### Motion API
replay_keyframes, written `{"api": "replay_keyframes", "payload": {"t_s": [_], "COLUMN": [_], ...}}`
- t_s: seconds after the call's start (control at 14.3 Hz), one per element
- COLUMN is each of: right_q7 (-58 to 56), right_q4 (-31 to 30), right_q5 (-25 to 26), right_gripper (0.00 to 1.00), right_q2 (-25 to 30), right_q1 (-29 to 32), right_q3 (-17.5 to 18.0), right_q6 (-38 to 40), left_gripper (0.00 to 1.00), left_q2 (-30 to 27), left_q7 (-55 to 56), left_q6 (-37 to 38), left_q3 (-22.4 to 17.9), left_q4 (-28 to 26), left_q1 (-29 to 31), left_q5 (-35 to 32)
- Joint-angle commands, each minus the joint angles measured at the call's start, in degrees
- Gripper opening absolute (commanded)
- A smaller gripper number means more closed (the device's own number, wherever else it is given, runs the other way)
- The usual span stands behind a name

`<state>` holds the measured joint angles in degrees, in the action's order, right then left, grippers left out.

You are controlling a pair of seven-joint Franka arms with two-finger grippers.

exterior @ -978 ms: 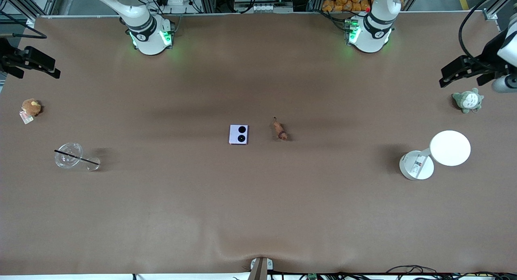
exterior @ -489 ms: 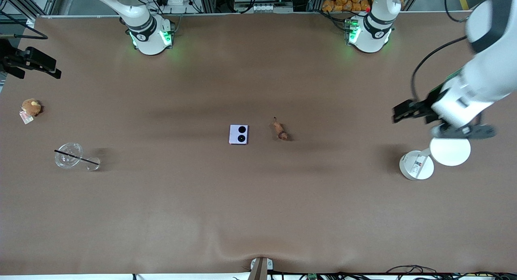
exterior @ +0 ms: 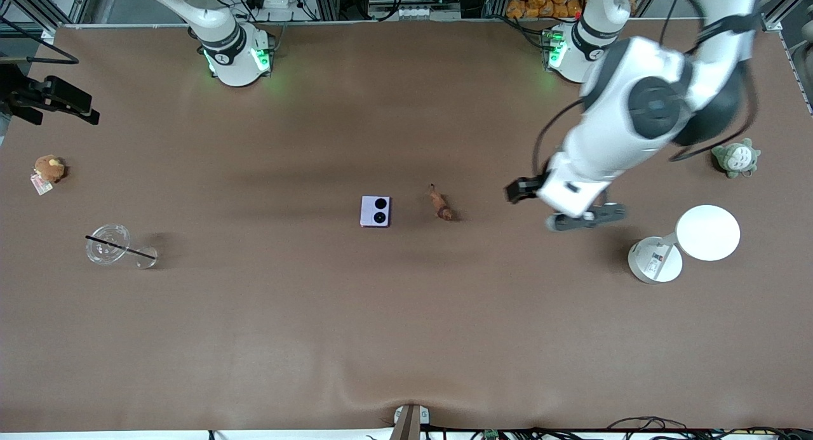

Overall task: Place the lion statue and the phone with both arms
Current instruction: 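Reach the left gripper down to the brown lion figurine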

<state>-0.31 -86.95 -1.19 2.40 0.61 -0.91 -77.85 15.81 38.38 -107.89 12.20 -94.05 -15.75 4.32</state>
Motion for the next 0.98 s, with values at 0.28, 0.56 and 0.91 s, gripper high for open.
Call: {"api": "replay_keyframes", "payload": {"t_s": [0.28, 0.56, 0.91], "right_q7": [-0.5, -0.5, -0.5], "right_q4": [-1.0, -1.1, -2.0], "right_q5": [0.1, 0.1, 0.0], "right_gripper": [1.0, 1.0, 1.0], "right_q2": [0.1, 0.0, -0.5], "right_q1": [-0.1, -0.2, -0.8], "right_q3": [0.4, 0.4, 0.5], "right_q6": [-0.8, -0.8, -1.4], "left_gripper": [1.0, 1.0, 0.96], "left_q2": [8.3, 13.8, 17.0], "left_q7": [20.5, 29.6, 33.5], "left_q6": [-9.5, -13.7, -22.1], "left_q3": [-0.4, -0.4, -0.4], "left_q4": [-1.7, -2.0, -5.1], "left_q1": [-10.1, -14.3, -16.1], "left_q5": [-5.0, -9.2, -9.5]}}
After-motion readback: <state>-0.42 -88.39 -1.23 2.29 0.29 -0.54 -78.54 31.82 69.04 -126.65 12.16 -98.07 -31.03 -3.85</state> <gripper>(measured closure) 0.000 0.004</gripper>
